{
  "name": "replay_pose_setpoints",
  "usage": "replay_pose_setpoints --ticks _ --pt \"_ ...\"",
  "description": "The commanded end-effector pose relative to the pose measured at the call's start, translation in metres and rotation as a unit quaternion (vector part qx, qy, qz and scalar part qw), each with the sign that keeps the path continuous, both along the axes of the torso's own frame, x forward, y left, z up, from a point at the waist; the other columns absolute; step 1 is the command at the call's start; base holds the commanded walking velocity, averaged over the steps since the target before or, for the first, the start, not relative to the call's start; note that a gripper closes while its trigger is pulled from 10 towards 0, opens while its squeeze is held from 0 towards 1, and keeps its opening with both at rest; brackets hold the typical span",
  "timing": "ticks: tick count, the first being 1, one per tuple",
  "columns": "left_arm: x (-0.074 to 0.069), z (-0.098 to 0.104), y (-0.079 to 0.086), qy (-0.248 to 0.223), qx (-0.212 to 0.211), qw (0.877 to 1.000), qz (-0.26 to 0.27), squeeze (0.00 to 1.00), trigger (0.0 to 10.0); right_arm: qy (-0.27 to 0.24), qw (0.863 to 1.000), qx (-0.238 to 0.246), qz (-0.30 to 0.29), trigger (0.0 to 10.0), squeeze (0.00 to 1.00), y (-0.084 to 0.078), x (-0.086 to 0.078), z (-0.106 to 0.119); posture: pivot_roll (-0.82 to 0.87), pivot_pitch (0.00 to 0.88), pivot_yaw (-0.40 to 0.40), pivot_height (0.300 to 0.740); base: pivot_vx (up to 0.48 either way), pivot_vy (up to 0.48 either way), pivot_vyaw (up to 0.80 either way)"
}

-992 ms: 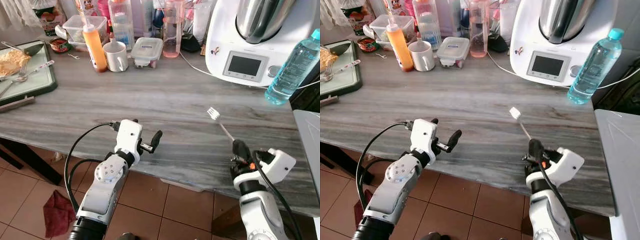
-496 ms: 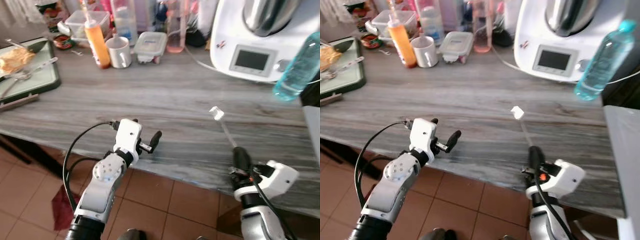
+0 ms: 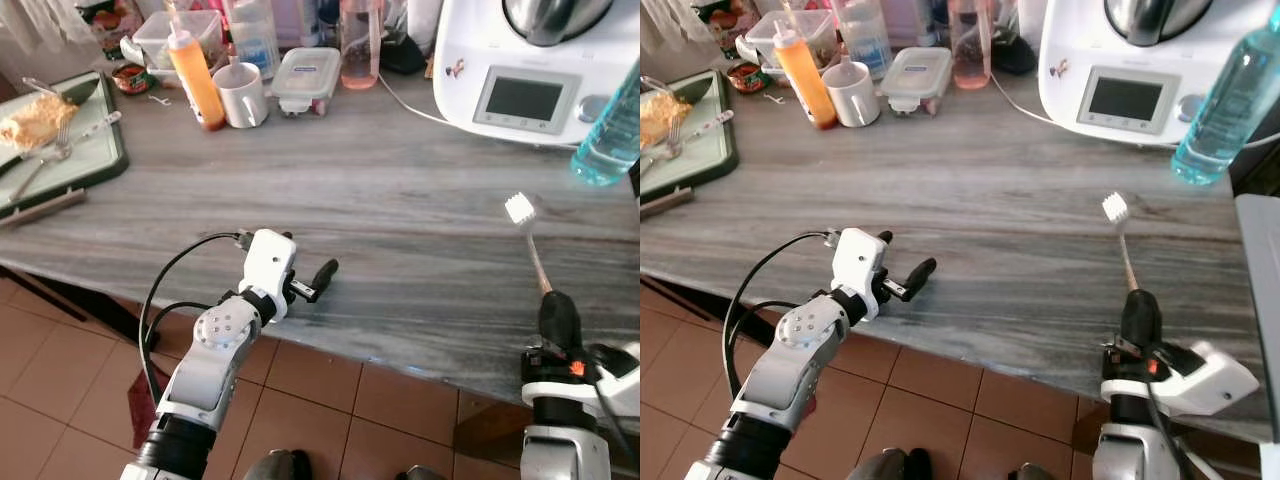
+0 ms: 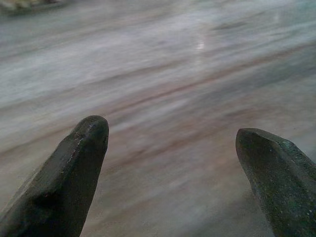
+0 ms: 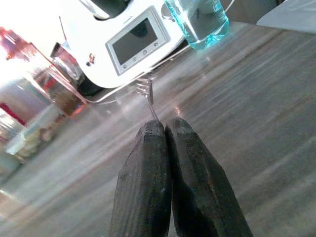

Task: Setting the table

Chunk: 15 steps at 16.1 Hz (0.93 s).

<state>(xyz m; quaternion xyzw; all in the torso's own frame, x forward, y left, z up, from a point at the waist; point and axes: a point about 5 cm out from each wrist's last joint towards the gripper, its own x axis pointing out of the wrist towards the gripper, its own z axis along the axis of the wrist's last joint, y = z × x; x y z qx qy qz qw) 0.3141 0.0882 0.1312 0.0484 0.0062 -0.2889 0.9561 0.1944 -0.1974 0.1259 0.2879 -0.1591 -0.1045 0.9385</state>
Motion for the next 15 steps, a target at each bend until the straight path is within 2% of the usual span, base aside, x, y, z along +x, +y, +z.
replay_pose_setpoints --ticks 1,3,5,8,10,11,14,15 --pt "0.000 -0.004 -0.001 0.008 0.006 1.000 -0.006 0.00 10.0 0.045 0.989 0.139 -0.012 10.0 0.00 0.028 -0.010 -0.030 -0.04 0.215 0.142 0.714 0.000 0.000 0.00" --pt "0.003 -0.002 -0.004 0.005 0.010 1.000 -0.014 0.00 10.0 0.054 0.981 0.187 0.004 10.0 0.00 0.035 -0.013 -0.038 -0.05 0.215 0.146 0.714 0.000 0.000 0.00" --pt "0.004 -0.003 -0.004 0.007 0.011 1.000 -0.015 0.00 10.0 0.064 0.976 0.208 0.006 10.0 0.00 0.037 -0.016 -0.044 -0.05 0.217 0.139 0.714 0.000 0.000 0.00" --pt "0.001 -0.007 -0.003 0.014 0.022 1.000 -0.015 0.00 10.0 0.110 0.966 0.236 0.007 10.0 0.00 0.039 -0.018 -0.056 -0.04 0.218 0.128 0.714 0.000 0.000 0.00" --pt "0.002 -0.006 -0.002 0.013 0.015 1.000 -0.008 0.00 10.0 0.093 0.978 0.188 0.017 10.0 0.00 0.035 -0.011 -0.036 -0.04 0.216 0.120 0.714 0.000 0.000 0.00" --pt "0.002 -0.004 -0.002 0.013 0.010 1.000 -0.008 0.00 10.0 0.086 0.978 0.190 0.016 10.0 0.00 0.034 -0.009 -0.030 -0.04 0.216 0.116 0.714 0.000 0.000 0.00" --pt "0.000 -0.003 -0.003 0.010 0.006 1.000 -0.005 0.00 10.0 0.138 0.970 0.199 -0.006 10.0 0.00 0.031 -0.004 -0.024 -0.04 0.215 0.101 0.714 0.000 0.000 0.00" --pt "-0.001 -0.004 -0.004 0.011 0.005 1.000 -0.004 0.00 10.0 0.135 0.969 0.207 -0.005 10.0 0.00 0.032 -0.002 -0.019 -0.04 0.214 0.096 0.714 0.000 0.000 0.00"
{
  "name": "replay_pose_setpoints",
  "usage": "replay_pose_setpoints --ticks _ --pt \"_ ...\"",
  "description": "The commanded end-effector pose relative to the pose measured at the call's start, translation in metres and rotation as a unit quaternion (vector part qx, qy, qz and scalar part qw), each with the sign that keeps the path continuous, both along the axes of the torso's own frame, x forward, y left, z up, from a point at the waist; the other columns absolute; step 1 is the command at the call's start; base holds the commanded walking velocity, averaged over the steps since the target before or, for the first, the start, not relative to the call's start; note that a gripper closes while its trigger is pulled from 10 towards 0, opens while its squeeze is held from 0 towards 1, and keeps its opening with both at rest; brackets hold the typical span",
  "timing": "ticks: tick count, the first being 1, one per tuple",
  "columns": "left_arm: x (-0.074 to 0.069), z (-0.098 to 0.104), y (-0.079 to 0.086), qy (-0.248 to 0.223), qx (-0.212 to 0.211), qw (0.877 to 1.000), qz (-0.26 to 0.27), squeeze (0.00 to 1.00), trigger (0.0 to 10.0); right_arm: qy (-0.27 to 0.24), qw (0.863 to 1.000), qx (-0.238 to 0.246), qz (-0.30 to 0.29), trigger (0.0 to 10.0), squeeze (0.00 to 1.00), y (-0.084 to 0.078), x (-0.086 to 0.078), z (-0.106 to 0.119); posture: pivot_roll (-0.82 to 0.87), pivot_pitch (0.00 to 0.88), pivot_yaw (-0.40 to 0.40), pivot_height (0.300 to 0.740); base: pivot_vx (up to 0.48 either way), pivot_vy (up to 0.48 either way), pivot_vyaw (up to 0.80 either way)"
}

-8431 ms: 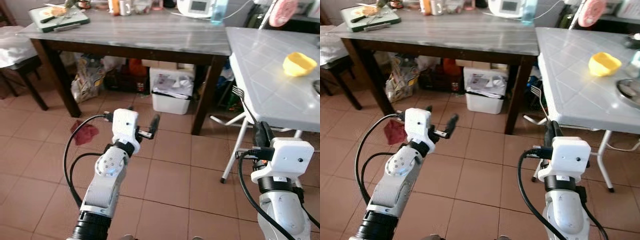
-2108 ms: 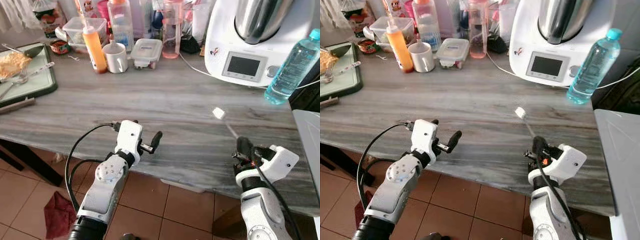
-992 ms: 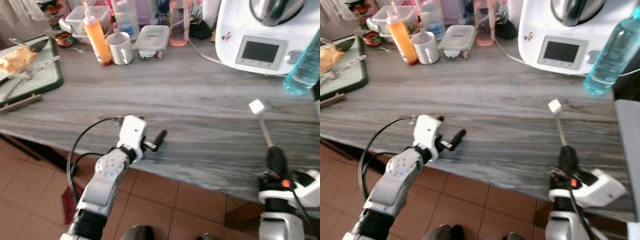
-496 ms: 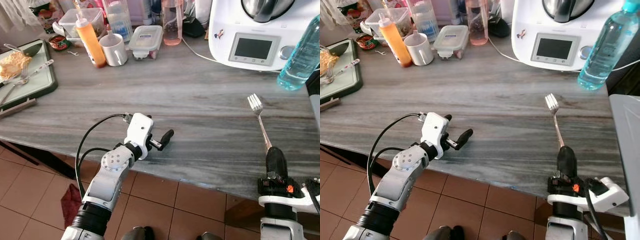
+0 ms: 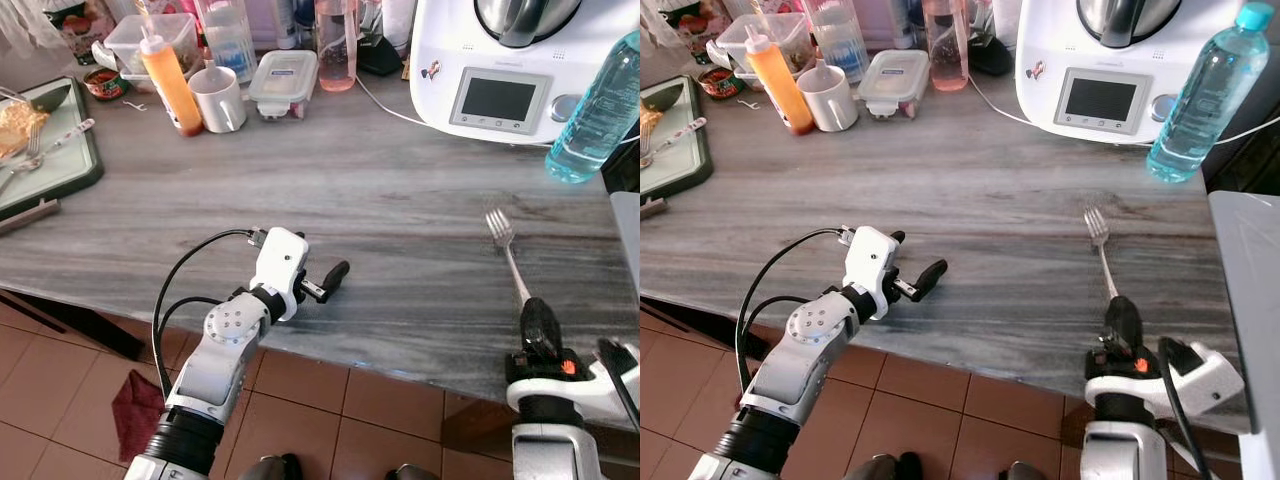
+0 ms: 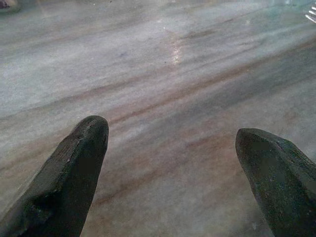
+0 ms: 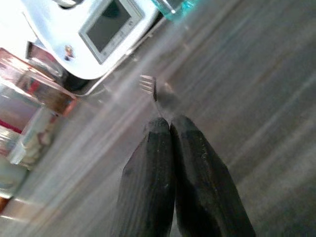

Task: Setting the table

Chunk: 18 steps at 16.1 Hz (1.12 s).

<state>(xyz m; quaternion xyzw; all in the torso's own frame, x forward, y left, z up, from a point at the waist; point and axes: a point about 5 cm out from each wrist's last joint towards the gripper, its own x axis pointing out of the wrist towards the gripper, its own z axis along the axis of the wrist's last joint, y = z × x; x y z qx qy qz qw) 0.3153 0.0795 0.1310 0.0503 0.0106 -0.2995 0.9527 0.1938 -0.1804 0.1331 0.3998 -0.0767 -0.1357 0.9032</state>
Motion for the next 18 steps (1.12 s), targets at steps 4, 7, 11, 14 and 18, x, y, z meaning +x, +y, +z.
replay_pose_setpoints --ticks 4,7,11,14,18 --pt "-0.006 -0.007 0.003 0.013 0.001 1.000 0.007 0.00 10.0 0.071 0.992 0.103 0.002 10.0 1.00 0.021 0.005 -0.011 -0.05 0.214 0.084 0.714 0.000 0.000 0.00" --pt "-0.007 -0.009 0.003 0.018 0.001 1.000 0.009 0.00 10.0 0.084 0.991 0.103 0.009 10.0 1.00 0.021 0.002 -0.009 -0.05 0.214 0.078 0.714 0.000 0.000 0.00" --pt "-0.010 -0.012 0.001 0.025 0.003 1.000 0.006 0.00 10.0 0.102 0.990 0.100 0.016 10.0 1.00 0.019 -0.004 -0.011 -0.06 0.212 0.074 0.714 0.000 0.000 0.00" --pt "-0.010 -0.013 0.000 0.026 0.002 1.000 0.005 0.00 10.0 0.118 0.989 0.089 0.022 10.0 1.00 0.017 -0.008 -0.012 -0.06 0.210 0.074 0.714 0.000 0.000 0.00" --pt "-0.010 -0.013 -0.002 0.029 0.002 1.000 0.003 0.00 10.0 0.119 0.992 0.044 0.021 10.0 1.00 0.012 -0.014 -0.007 -0.06 0.205 0.074 0.714 0.000 0.000 0.00"
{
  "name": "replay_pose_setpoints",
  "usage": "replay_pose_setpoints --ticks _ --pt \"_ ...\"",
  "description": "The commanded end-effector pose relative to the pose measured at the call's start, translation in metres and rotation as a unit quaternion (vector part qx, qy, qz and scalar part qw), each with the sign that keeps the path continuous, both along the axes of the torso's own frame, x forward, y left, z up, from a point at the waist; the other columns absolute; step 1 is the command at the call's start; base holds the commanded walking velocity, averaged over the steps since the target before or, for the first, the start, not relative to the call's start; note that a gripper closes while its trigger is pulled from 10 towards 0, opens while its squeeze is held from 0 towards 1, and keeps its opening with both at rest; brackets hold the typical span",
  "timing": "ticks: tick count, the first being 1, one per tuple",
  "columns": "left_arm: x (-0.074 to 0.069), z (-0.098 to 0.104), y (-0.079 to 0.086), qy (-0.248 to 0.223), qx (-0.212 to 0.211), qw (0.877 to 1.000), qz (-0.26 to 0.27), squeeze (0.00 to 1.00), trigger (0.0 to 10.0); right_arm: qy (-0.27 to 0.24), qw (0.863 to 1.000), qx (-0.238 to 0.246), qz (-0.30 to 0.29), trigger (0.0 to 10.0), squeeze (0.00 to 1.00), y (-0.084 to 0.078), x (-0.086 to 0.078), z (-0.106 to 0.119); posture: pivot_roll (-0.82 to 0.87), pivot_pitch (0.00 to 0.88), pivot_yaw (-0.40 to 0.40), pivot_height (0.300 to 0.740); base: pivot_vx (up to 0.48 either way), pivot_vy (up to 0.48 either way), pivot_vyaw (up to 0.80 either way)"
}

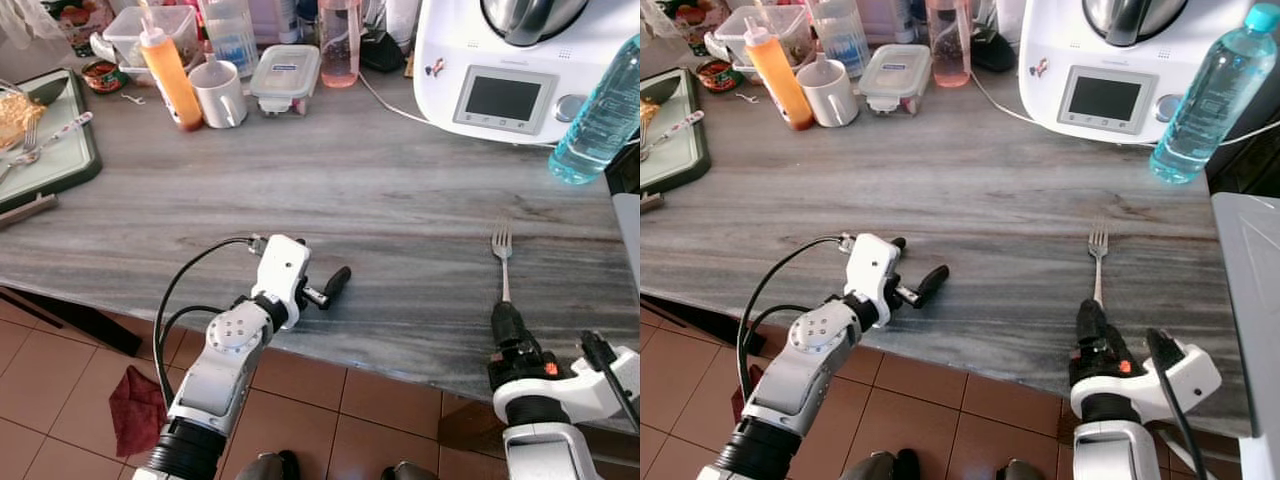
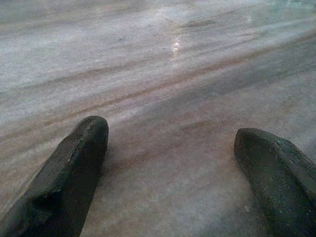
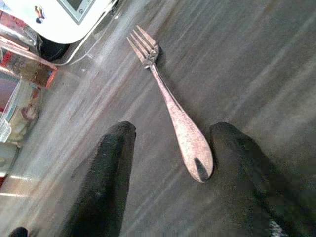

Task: Setting the table

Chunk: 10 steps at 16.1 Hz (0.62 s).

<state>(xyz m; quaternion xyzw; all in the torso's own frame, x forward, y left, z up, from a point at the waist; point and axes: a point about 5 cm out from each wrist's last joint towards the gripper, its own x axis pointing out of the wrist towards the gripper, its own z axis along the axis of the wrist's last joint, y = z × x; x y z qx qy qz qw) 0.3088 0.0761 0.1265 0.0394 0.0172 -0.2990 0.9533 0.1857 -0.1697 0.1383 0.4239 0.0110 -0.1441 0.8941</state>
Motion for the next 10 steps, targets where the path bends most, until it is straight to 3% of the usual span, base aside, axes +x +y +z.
replay_pose_setpoints --ticks 1,4,10 --pt "-0.0036 -0.0092 0.0015 0.020 0.010 1.000 0.001 0.00 10.0 0.043 0.999 -0.002 -0.001 10.0 1.00 0.0008 -0.0063 -0.0116 -0.07 0.205 0.075 0.714 0.000 0.000 0.00" --pt "-0.0039 -0.0097 0.0002 0.021 0.009 1.000 -0.001 0.00 10.0 0.047 0.998 -0.033 0.008 10.0 1.00 -0.0006 -0.0075 -0.0117 -0.07 0.201 0.074 0.714 0.000 0.000 0.00" --pt "-0.0029 -0.0104 -0.0011 0.022 0.010 1.000 -0.002 0.00 10.0 0.058 0.997 -0.040 0.034 10.0 1.00 0.0051 -0.0122 -0.0153 -0.07 0.193 0.072 0.714 0.000 0.000 0.00"
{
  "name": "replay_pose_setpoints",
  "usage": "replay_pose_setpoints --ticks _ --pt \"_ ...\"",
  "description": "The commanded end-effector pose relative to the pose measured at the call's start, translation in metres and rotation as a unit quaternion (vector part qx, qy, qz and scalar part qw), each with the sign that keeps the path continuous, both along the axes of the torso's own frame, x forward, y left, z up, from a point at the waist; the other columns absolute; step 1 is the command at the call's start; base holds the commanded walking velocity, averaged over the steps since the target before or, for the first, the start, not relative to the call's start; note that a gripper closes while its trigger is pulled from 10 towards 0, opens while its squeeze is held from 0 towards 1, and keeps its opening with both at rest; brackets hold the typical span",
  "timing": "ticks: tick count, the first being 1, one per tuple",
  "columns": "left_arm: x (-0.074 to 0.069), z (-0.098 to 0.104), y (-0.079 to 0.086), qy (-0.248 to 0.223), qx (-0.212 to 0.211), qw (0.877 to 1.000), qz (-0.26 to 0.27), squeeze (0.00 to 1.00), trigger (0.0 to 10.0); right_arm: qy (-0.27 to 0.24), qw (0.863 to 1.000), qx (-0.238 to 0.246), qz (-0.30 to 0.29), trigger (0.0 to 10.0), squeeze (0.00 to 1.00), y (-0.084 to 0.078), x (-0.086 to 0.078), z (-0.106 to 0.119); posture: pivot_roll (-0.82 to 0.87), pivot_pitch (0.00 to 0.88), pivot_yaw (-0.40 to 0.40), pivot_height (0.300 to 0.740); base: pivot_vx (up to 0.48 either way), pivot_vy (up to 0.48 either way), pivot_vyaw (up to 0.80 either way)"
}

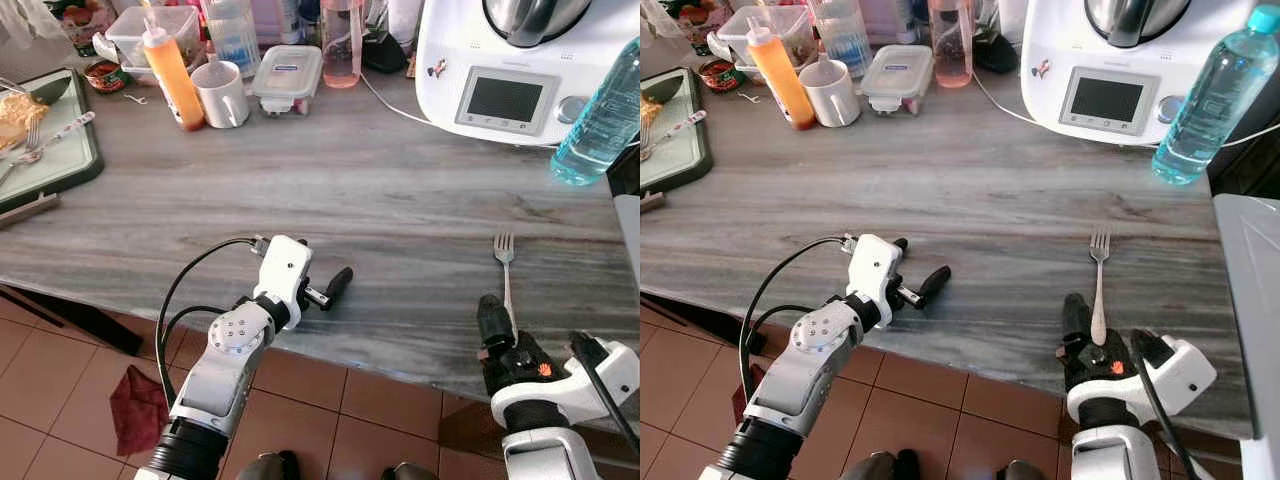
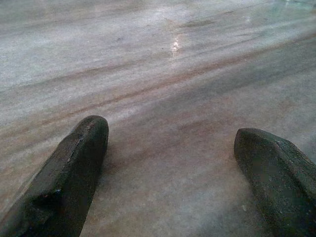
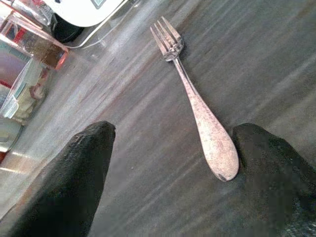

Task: Setting the table

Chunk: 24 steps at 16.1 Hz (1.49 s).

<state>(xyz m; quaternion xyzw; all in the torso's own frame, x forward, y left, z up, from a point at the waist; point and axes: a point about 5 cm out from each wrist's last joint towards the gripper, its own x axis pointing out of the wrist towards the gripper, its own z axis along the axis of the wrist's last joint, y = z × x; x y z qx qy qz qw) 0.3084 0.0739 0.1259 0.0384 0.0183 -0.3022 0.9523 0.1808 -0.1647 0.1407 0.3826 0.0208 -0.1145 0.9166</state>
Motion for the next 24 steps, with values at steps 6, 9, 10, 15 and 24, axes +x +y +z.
replay_pose_setpoints --ticks 6,9,10,15,24 --pt "-0.001 -0.009 0.001 0.019 0.007 1.000 0.002 0.00 10.0 0.054 0.994 -0.087 0.028 10.0 1.00 0.001 -0.013 -0.015 -0.07 0.185 0.070 0.714 0.000 0.000 0.00" --pt "-0.001 -0.009 0.000 0.020 0.006 1.000 -0.003 0.00 10.0 0.056 0.991 -0.118 0.038 10.0 1.00 0.001 -0.009 -0.014 -0.07 0.184 0.072 0.714 0.000 0.000 0.00" --pt "-0.001 -0.009 0.000 0.020 0.006 1.000 -0.003 0.00 10.0 0.055 0.989 -0.131 0.042 10.0 1.00 0.000 -0.009 -0.014 -0.07 0.184 0.072 0.714 0.000 0.000 0.00" --pt "-0.001 -0.008 0.000 0.018 0.004 1.000 -0.004 0.00 10.0 0.041 0.979 -0.196 0.036 10.0 1.00 -0.004 -0.011 -0.008 -0.07 0.186 0.073 0.714 0.000 0.000 0.00" --pt "0.001 0.006 0.003 -0.010 -0.025 1.000 0.012 0.00 10.0 -0.029 0.941 -0.335 0.026 10.0 1.00 -0.005 0.000 0.015 -0.05 0.173 0.062 0.714 0.000 0.000 0.00"
